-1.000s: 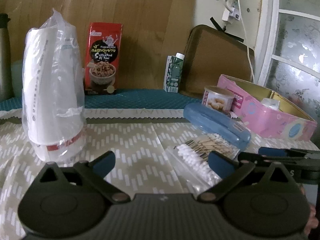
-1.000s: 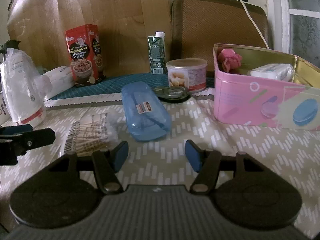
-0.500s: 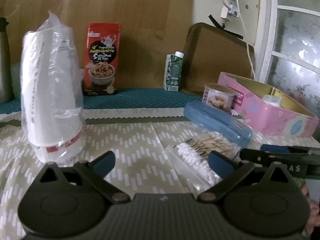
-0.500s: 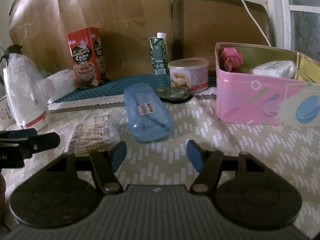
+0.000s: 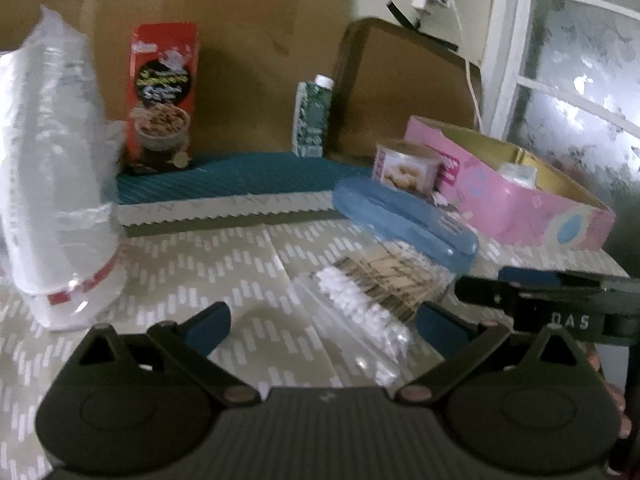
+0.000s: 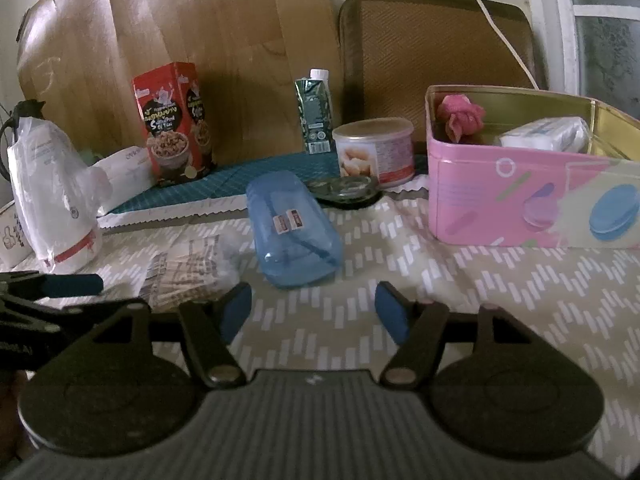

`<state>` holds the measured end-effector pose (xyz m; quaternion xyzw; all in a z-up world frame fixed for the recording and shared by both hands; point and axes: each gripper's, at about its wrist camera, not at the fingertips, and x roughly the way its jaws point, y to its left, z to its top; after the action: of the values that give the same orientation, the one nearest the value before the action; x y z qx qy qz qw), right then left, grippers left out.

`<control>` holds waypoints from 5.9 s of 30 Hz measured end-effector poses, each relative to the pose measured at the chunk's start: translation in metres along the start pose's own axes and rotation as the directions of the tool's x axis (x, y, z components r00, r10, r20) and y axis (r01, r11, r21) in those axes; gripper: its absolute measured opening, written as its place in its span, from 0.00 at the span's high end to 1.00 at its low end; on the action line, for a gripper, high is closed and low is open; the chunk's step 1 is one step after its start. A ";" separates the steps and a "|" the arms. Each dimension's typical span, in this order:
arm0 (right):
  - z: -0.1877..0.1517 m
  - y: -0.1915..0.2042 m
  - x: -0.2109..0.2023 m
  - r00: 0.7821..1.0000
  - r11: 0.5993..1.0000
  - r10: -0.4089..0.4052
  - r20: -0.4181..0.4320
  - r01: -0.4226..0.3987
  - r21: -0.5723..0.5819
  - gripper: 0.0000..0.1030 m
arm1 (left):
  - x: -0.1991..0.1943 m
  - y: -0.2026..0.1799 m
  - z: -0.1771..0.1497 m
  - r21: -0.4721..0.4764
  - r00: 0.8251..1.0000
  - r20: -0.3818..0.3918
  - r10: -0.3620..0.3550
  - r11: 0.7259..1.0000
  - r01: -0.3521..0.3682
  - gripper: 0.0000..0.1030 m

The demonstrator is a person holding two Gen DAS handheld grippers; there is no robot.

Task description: Organize soft objects

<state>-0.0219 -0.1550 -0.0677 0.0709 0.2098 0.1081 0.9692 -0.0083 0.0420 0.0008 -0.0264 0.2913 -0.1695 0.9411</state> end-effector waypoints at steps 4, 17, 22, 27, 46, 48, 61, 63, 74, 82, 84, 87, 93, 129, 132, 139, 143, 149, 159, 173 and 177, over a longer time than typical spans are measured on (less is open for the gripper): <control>0.000 -0.001 0.000 1.000 1.000 0.005 -0.003 -0.005 -0.004 0.31 | -0.006 0.007 0.002 -0.029 0.999 0.033 0.000 1.000 0.001 0.00; 0.001 -0.002 0.000 0.999 0.999 0.043 -0.004 -0.043 -0.013 0.29 | -0.009 0.014 0.003 -0.085 0.998 0.052 0.033 0.996 -0.029 0.00; 0.001 -0.003 -0.002 0.998 0.998 0.066 0.001 -0.066 -0.019 0.28 | -0.008 0.016 0.003 -0.093 0.999 0.043 0.033 0.995 -0.029 0.00; 0.001 -0.003 -0.002 0.997 0.997 0.080 0.003 -0.079 -0.017 0.27 | -0.007 0.018 0.003 -0.104 0.999 0.039 0.031 0.994 -0.027 0.00; 0.002 -0.006 -0.001 0.995 0.995 0.095 -0.001 -0.095 -0.020 0.27 | -0.008 0.019 0.003 -0.111 0.999 0.043 0.032 0.993 -0.027 0.00; 0.002 -0.006 -0.001 0.995 0.995 0.096 -0.002 -0.096 -0.020 0.27 | -0.009 0.018 0.003 -0.110 0.998 0.044 0.033 0.993 -0.028 0.00; 0.002 -0.007 -0.001 0.995 0.995 0.099 -0.003 -0.099 -0.021 0.26 | -0.008 0.020 0.004 -0.112 0.999 0.043 0.033 0.993 -0.028 0.00; 0.002 -0.007 -0.001 0.995 0.995 0.098 0.001 -0.098 -0.020 0.26 | -0.008 0.020 0.004 -0.112 0.999 0.043 0.034 0.993 -0.029 0.00; 0.001 -0.007 -0.002 0.995 0.994 0.103 0.003 -0.103 -0.022 0.26 | -0.008 0.022 0.004 -0.120 0.999 0.041 0.034 0.992 -0.029 0.00; 0.001 -0.008 -0.002 0.994 0.994 0.107 0.005 -0.107 -0.023 0.26 | -0.008 0.022 0.004 -0.123 0.998 0.044 0.034 0.992 -0.029 0.00; 0.001 -0.007 -0.002 0.994 0.994 0.106 0.003 -0.106 -0.025 0.26 | -0.009 0.020 0.004 -0.114 0.998 0.050 0.035 0.993 -0.029 0.00; 0.001 -0.006 -0.002 0.994 0.994 0.107 0.001 -0.107 -0.026 0.27 | -0.009 0.018 0.004 -0.106 0.998 0.052 0.041 0.994 -0.036 0.00; 0.000 -0.005 -0.003 0.994 0.994 0.109 0.010 -0.109 -0.029 0.26 | -0.010 0.018 0.004 -0.108 0.998 0.062 0.029 0.994 -0.022 0.00; 0.003 0.034 0.008 0.940 0.912 0.317 -0.130 -0.339 -0.230 0.21 | 0.021 0.026 0.019 -0.295 0.979 -0.028 -0.204 0.937 0.187 0.05; 0.002 0.045 0.014 0.941 0.898 0.302 -0.152 -0.335 -0.285 0.16 | 0.030 0.012 0.022 -0.252 0.975 -0.057 -0.216 0.948 0.196 0.29; 0.000 0.051 0.009 0.958 0.896 0.266 -0.112 -0.288 -0.339 0.55 | 0.008 -0.014 0.022 -0.233 0.986 -0.057 -0.157 0.962 0.139 0.34; 0.000 0.031 -0.013 0.950 0.910 0.307 -0.064 -0.312 -0.272 0.60 | -0.006 -0.040 0.042 -0.172 0.981 -0.012 -0.193 0.967 0.188 0.34; 0.019 -0.015 -0.040 0.969 0.963 0.224 0.107 -0.203 -0.177 0.60 | 0.015 -0.112 0.088 0.011 0.961 0.001 -0.278 0.960 0.278 0.34; 0.059 -0.134 -0.050 0.975 0.998 -0.043 0.216 0.031 0.059 0.58 | 0.108 -0.219 0.127 0.095 0.931 -0.121 -0.344 0.930 0.356 0.16; 0.085 -0.186 0.001 0.924 0.942 -0.325 0.201 0.297 0.157 0.55 | 0.046 -0.130 0.102 0.052 0.990 0.056 -0.132 0.990 0.129 0.06; 0.075 -0.169 -0.024 0.914 0.954 -0.274 0.298 0.221 0.201 0.49 | 0.035 -0.074 0.079 -0.036 1.000 0.020 -0.001 0.999 0.001 0.06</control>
<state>0.0191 -0.3313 -0.0219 0.1393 0.0642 -0.0464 0.9871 0.0402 -0.0427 0.0586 -0.0451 0.2849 -0.1643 0.9433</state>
